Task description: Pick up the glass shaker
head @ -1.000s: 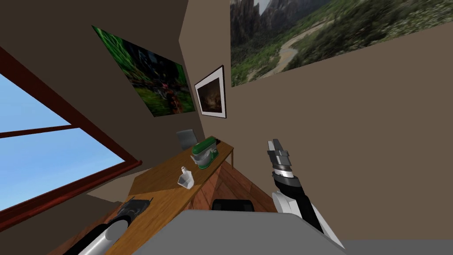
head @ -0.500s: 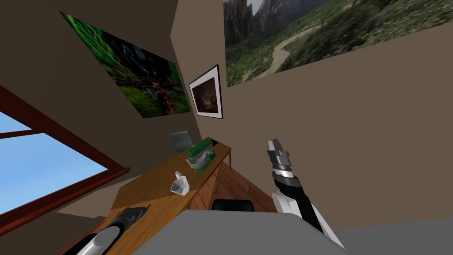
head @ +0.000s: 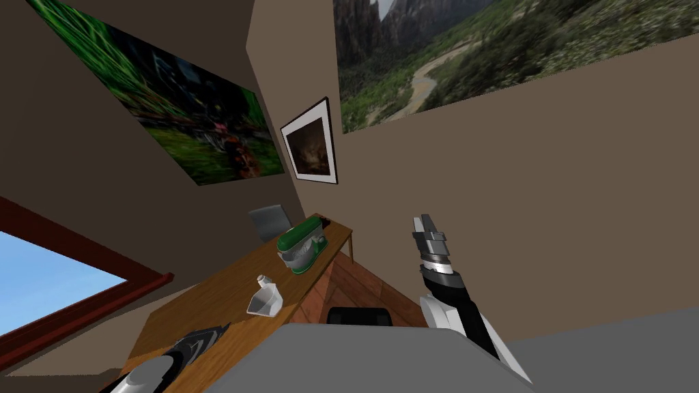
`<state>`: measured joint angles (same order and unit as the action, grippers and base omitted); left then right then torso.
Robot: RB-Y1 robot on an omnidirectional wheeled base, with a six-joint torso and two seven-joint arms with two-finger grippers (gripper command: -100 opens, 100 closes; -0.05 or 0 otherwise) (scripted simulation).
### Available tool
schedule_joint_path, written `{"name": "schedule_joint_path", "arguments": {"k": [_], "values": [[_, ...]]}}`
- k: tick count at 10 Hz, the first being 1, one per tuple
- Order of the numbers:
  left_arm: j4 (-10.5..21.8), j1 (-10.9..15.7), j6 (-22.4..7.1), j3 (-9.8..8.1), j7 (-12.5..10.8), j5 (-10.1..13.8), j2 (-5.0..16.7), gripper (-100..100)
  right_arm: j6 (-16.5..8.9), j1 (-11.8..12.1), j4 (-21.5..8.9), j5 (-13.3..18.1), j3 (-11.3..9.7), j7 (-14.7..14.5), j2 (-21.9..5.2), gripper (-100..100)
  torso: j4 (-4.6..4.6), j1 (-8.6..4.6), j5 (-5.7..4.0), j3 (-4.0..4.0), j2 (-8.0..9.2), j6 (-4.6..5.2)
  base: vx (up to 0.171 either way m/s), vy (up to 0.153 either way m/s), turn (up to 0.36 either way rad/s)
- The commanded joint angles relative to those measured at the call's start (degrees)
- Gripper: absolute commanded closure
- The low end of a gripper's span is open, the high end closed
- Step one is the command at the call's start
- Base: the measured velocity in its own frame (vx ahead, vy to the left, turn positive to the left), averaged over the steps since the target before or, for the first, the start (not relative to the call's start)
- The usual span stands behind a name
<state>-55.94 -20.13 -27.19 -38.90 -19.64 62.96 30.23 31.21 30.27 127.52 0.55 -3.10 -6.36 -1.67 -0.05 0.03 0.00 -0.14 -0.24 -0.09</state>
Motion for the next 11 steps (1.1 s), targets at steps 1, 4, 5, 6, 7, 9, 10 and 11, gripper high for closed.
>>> {"name": "schedule_joint_path", "arguments": {"k": [1,4,5,6,7,9,10,11], "values": [[2.9,0.5,-2.4,-0.36,-0.2,2.9,1.2,-100,0.0,0.0,0.0,0.0,0.0,0.0,0.0,0,0.00,0.00,0.00,0.00,0.00,0.00,0.057,-0.024,-0.137],[7.4,1.2,-4.3,-0.60,-0.5,5.4,2.3,-100,0.0,0.0,0.0,0.0,0.0,0.0,0.0,0,0.00,-0.01,0.00,-0.01,-0.03,0.03,0.054,-0.011,-0.094],[9.3,1.8,-6.0,-0.78,-0.6,7.5,3.3,-100,0.0,0.0,0.0,0.0,0.0,0.0,0.0,0,0.00,0.01,0.00,-0.01,-0.01,-0.01,0.063,-0.015,-0.116],[10.2,1.8,-6.0,-0.78,-0.6,7.5,3.3,-100,0.0,0.0,0.0,0.0,0.0,0.0,0.0,0,0.00,-0.02,-0.01,-0.02,-0.05,0.03,0.054,-0.013,-0.062],[11.7,2.4,-7.7,-0.92,-0.8,9.5,4.3,-100,0.0,0.0,0.0,0.0,0.0,0.0,0.0,0,-0.01,-0.02,-0.01,-0.01,-0.02,-0.01,0.057,-0.012,-0.108],[12.8,2.4,-7.7,-0.92,-0.8,9.5,4.3,-100,0.0,0.0,0.0,0.0,0.0,0.0,0.0,0,0.00,0.01,0.00,-0.01,-0.01,-0.01,0.038,0.001,-0.026],[15.0,2.9,-9.1,-1.03,-1.0,11.3,5.2,-100,0.0,0.0,0.0,0.0,0.0,0.0,0.0,0,0.01,0.03,0.00,0.04,0.07,-0.02,0.038,-0.005,-0.105],[16.7,3.5,-10.4,-1.10,-1.1,13.0,6.1,-100,0.0,0.0,0.0,0.0,0.0,0.0,0.0,0,0.02,0.01,0.00,0.03,0.05,0.02,0.079,0.001,-0.183]]}}
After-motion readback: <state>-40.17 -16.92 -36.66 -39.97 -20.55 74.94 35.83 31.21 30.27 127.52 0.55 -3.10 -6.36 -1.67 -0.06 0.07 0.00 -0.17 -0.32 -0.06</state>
